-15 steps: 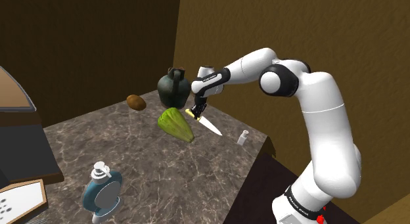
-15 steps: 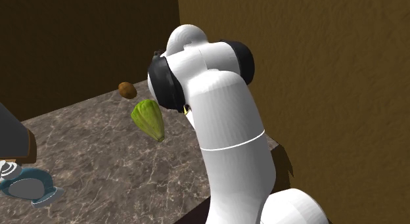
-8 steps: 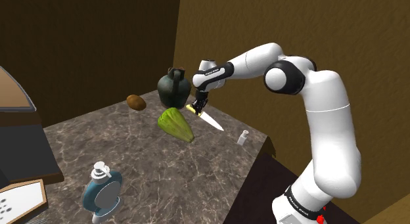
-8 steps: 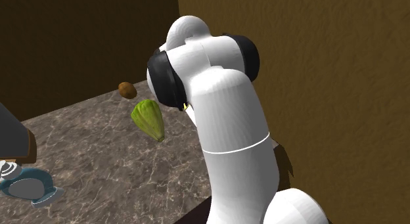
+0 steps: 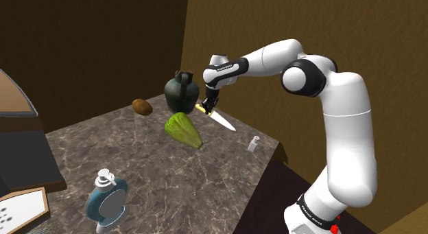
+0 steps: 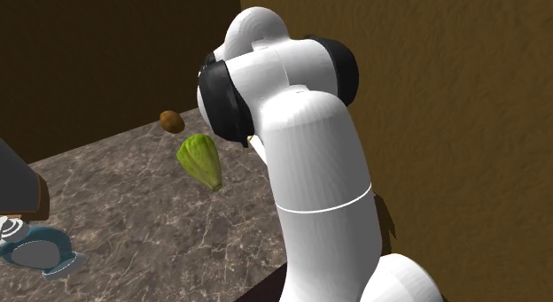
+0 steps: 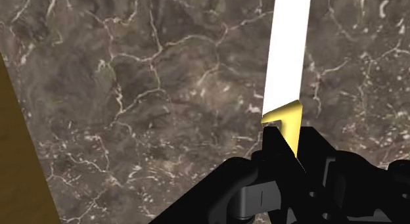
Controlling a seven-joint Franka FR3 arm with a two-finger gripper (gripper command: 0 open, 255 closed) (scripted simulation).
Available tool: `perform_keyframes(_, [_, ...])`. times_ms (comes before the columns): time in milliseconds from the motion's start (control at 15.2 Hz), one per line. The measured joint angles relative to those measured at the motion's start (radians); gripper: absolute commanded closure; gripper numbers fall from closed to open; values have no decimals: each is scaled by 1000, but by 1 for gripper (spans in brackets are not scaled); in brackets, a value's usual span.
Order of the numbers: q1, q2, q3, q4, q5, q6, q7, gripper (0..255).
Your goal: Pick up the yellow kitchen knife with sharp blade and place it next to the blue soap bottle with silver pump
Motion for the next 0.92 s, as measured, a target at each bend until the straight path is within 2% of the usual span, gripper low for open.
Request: perform_keyframes(924, [7,-84,-10,64,-18,-147,14,255])
